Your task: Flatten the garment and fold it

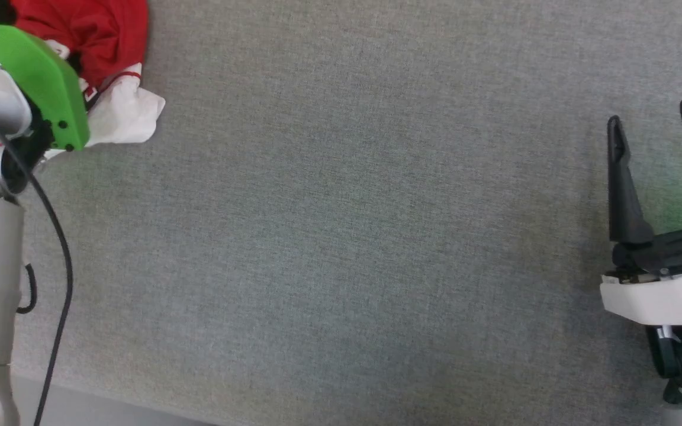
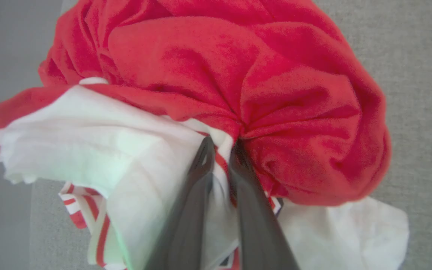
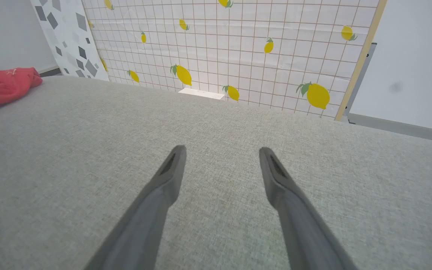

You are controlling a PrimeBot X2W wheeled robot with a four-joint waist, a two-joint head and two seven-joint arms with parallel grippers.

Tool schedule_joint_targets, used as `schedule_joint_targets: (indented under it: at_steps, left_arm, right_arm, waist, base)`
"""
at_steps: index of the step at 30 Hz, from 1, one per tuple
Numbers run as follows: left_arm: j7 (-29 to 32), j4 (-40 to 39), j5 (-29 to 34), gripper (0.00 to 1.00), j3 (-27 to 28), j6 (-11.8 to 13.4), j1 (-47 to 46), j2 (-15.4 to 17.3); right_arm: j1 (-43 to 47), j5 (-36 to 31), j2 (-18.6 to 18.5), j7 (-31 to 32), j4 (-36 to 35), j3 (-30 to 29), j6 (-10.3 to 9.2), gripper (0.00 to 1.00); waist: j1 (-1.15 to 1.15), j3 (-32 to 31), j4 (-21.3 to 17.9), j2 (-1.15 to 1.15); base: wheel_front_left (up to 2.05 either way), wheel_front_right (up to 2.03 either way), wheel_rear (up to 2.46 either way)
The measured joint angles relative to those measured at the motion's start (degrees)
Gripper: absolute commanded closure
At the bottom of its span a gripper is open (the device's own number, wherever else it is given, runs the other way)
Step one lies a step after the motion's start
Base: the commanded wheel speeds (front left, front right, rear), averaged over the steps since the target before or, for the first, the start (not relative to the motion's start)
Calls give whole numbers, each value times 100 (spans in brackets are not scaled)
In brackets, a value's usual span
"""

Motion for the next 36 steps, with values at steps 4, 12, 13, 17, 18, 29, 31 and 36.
schedule_joint_targets:
  at_steps: [4,12,13,17,18,29,31,36]
  left_arm:
    - [-191,5,3,100,65,12,40,125]
    - [-922,-140,-111,100,353,-59,38,441]
    - [-965,-177,-110,100,348,-64,22,463]
    - [-1115,-357,-105,100,327,-108,-145,558]
    - [-1132,-392,-109,100,342,-105,-209,558]
    - [-728,-1027,-328,100,233,246,-1059,52]
    - [-606,-1161,-355,100,141,305,-1189,-123]
    - [-296,-1505,-448,100,-242,379,-1248,-572]
  right_arm:
    - [-19,38,109,-110,219,24,0,0]
    - [-27,108,335,-414,717,-55,0,0]
    - [-21,114,356,-443,781,-86,0,0]
    - [86,156,432,-558,990,-211,0,0]
    - [120,164,446,-579,1035,-232,0,0]
    - [539,567,476,-756,1383,-657,0,0]
    - [539,613,476,-765,1408,-747,0,0]
    - [540,650,477,-812,1434,-999,0,0]
  waist:
    - [0,-185,-21,0]
    - [0,-820,-128,0]
    - [0,-919,-145,0]
    - [-1,-1319,-218,0]
    - [0,-1408,-235,0]
    - [-1,-2489,-495,0]
    - [-1,-2647,-562,0]
    - [-1,-2901,-784,0]
  base:
    - [0,0,0]
    - [0,0,0]
    - [0,0,0]
    - [0,0,0]
    - [0,0,0]
    - [0,0,0]
    - [0,0,0]
    - [0,0,0]
